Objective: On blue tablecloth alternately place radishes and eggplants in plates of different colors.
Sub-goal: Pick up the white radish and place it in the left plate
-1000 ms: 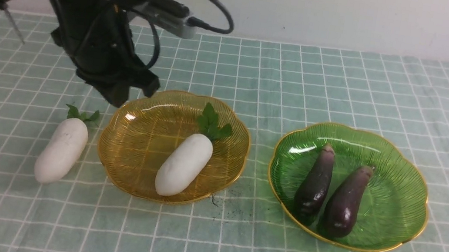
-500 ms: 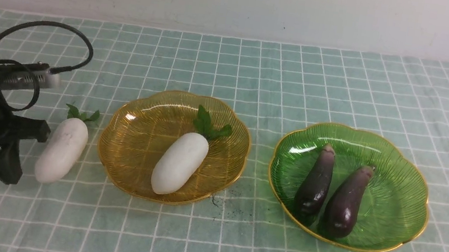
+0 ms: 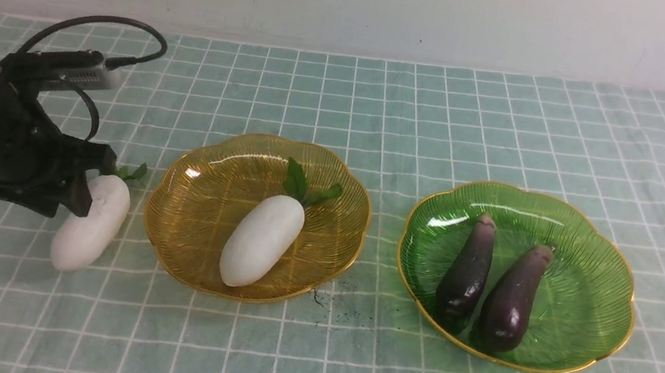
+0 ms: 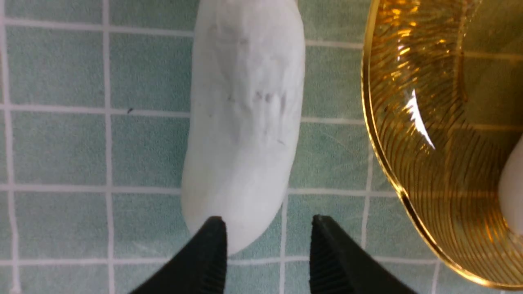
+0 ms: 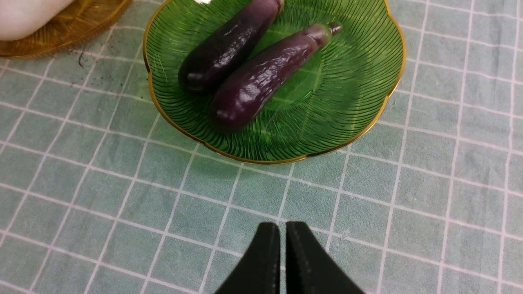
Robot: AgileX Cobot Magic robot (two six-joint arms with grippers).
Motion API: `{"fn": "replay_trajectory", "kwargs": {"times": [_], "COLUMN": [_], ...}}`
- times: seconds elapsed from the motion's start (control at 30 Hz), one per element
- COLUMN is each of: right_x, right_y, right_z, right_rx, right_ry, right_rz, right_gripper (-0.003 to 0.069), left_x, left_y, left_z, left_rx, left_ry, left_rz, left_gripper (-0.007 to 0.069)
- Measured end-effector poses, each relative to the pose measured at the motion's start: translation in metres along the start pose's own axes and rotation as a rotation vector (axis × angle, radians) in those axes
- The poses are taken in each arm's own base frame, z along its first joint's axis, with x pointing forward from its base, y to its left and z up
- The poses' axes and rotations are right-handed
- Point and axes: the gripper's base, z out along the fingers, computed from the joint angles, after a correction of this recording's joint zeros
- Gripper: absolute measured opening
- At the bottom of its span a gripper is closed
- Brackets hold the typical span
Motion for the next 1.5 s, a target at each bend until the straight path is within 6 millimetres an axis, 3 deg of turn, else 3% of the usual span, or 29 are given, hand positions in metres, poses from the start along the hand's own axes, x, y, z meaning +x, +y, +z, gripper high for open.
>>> {"fn": "replay_trajectory", "kwargs": {"times": [0.13, 0.27, 0.53, 0.67, 0.87, 1.07, 1.2, 1.3, 1.5], "right_x": [0.000, 0.000, 0.000, 0.002, 0.002, 0.003, 0.002, 0.002, 0.002], "right_y": [0.000, 0.000, 0.000, 0.000, 0.001, 0.001, 0.001, 0.001, 0.001], "right_z": [0.000, 0.000, 0.000, 0.000, 0.000, 0.000, 0.000, 0.000, 0.000], "right_rx": [0.000, 0.000, -0.001, -0.004, -0.007, -0.007, -0.006, -0.006, -0.007], "right_ry": [0.000, 0.000, 0.004, 0.017, 0.026, 0.028, 0.027, 0.027, 0.027], "right_rz": [0.000, 0.000, 0.001, 0.001, 0.001, 0.000, 0.000, 0.000, 0.001], "right_gripper": [0.0012, 0.0012, 0.0012, 0.0012, 0.0012, 0.0012, 0.0012, 0.0012, 0.0012], "left_x": [-0.002, -0.003, 0.002, 0.003, 0.003, -0.014, -0.020, -0.021, -0.017], "left_y": [0.003, 0.007, 0.015, 0.016, 0.018, 0.011, -0.009, -0.029, -0.066], "left_z": [0.012, 0.030, 0.081, 0.083, 0.067, 0.005, -0.025, -0.028, -0.006], "left_rx": [-0.025, -0.039, -0.044, -0.048, -0.091, -0.118, -0.007, 0.090, 0.198], "left_ry": [0.008, 0.042, 0.160, 0.174, 0.229, 0.171, 0.120, 0.104, 0.150], "left_rz": [0.016, 0.020, 0.003, 0.008, 0.051, 0.072, 0.076, 0.158, 0.340], "left_gripper": [0.0416, 0.0456, 0.0457, 0.0406, 0.0401, 0.0401, 0.0401, 0.0401, 0.0401]}}
